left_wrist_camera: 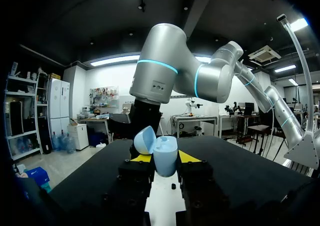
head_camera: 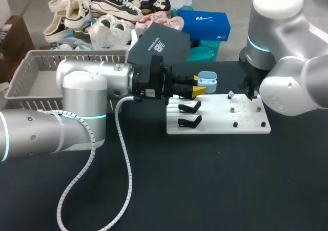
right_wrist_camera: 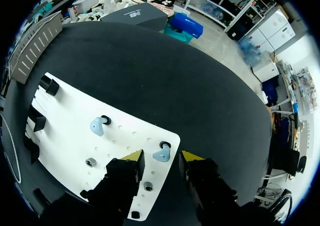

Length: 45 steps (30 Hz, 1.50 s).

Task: Pick up each earbud case from the left stands, insert the matching earbuds, close the lid, and place the case in the box.

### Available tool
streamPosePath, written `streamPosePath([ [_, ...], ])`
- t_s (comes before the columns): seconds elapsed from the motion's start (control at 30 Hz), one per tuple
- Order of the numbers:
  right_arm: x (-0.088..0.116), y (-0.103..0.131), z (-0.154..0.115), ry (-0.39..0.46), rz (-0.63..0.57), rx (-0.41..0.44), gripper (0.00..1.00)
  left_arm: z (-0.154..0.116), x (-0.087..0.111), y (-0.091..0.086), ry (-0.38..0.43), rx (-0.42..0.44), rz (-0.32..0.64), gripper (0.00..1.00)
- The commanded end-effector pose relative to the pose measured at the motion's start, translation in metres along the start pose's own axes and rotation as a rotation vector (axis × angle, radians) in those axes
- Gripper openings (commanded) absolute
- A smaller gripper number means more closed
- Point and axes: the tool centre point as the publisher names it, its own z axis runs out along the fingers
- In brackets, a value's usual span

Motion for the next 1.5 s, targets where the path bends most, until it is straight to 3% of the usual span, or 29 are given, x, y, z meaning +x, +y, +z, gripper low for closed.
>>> streamPosePath([
  [0.03,-0.002,0.002,0.002,0.006,-0.001,0.003,0.42,0.000,0.000,0.001,0.001,0.002,0.000,0.00],
  [0.23,-0.003,0.002,0.004,0.008,-0.003,0.005,0.37,0.000,0.000,0.001,0.001,0.002,0.000,0.00],
  [0.33,-0.002,0.002,0.004,0.011,-0.001,0.007,0.28,0.000,0.000,0.001,0.001,0.002,0.000,0.00],
  [0.4,-0.002,0.002,0.005,0.013,0.001,0.009,0.18,0.000,0.000,0.001,0.001,0.002,0.000,0.00],
  [0.47,-0.002,0.001,0.005,0.014,0.001,0.009,0.00,0.000,0.000,0.001,0.001,0.002,0.000,0.00],
  [0.8,0.002,0.001,-0.005,0.022,0.006,0.027,0.00,0.000,0.000,0.001,0.001,0.002,0.000,0.00],
  [0.97,0.006,0.001,-0.032,-0.007,0.028,0.015,0.00,0.000,0.000,0.001,0.001,0.002,0.000,0.00],
  [1.27,0.026,-0.002,-0.113,-0.131,0.022,0.031,0.00,0.000,0.000,0.001,0.001,0.002,0.000,0.00],
  [1.5,0.033,0.022,-0.181,-0.248,-0.016,-0.016,0.00,0.000,0.000,0.001,0.001,0.002,0.000,0.00],
])
